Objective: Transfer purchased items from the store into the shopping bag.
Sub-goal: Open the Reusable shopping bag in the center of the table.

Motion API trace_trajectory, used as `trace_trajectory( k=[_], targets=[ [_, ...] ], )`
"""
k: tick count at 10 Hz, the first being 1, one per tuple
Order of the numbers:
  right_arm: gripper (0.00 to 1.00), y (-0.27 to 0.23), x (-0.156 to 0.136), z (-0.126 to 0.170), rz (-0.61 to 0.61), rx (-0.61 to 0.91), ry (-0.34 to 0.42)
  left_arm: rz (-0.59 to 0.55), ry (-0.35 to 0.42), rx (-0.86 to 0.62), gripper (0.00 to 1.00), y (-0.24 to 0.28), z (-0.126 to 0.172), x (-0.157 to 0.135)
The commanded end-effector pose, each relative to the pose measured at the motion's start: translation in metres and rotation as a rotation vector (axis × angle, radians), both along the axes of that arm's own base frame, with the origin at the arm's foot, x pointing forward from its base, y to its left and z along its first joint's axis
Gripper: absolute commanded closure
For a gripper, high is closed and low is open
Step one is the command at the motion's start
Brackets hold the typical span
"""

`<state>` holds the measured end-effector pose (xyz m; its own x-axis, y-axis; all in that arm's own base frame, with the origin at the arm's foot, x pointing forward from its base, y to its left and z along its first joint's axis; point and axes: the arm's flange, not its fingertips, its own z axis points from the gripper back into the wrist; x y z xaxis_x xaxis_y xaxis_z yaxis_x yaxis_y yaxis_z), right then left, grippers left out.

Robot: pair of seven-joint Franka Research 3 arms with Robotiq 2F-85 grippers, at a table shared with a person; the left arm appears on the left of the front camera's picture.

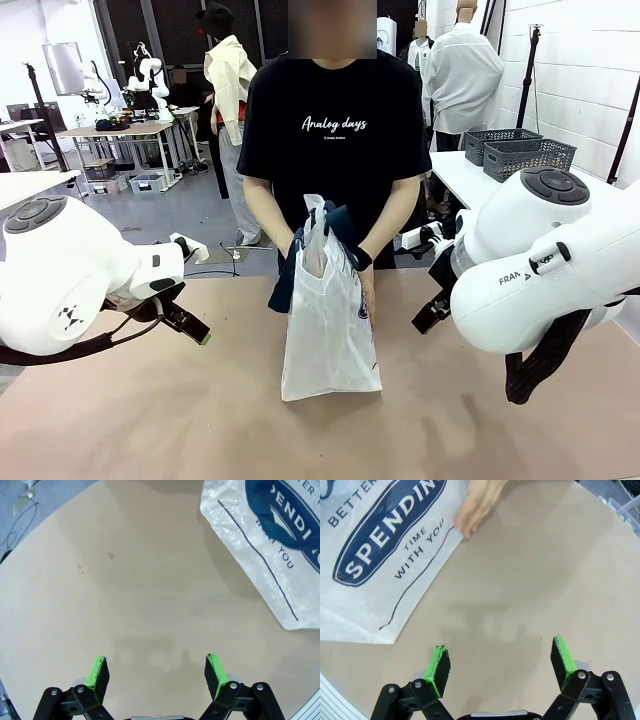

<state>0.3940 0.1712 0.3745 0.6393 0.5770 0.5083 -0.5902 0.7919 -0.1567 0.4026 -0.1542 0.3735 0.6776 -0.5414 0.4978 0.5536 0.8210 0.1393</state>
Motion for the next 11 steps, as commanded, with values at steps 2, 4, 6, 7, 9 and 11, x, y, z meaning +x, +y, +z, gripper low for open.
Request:
trace_trajectory(
  k=[2,4,6,7,9,11],
  targets=[
    [0.0,0.016,-0.003,0.023,-0.037,0.061,0.037,-0.08,0.026,-0.031,0.0,-0.005,0.024,-0.004],
    [0.0,0.023,0.002,0.043,-0.091,0.066,0.07,-0.109,0.049,-0.052,0.0,-0.006,0.037,0.005],
    [0.0,0.023,0.006,0.067,-0.177,0.123,0.17,-0.101,0.081,-0.068,0.0,-0.012,0.055,0.012],
    [0.0,0.028,0.008,0.082,-0.215,0.123,0.182,-0.083,0.1,-0.071,0.0,-0.017,0.067,0.016],
    [0.0,0.041,0.01,0.108,-0.282,0.094,0.143,-0.022,0.14,-0.096,0.0,-0.032,0.096,0.025],
    [0.0,0.041,0.011,0.13,-0.307,0.093,0.112,-0.081,0.147,-0.115,0.0,-0.047,0.115,0.027]
  ],
)
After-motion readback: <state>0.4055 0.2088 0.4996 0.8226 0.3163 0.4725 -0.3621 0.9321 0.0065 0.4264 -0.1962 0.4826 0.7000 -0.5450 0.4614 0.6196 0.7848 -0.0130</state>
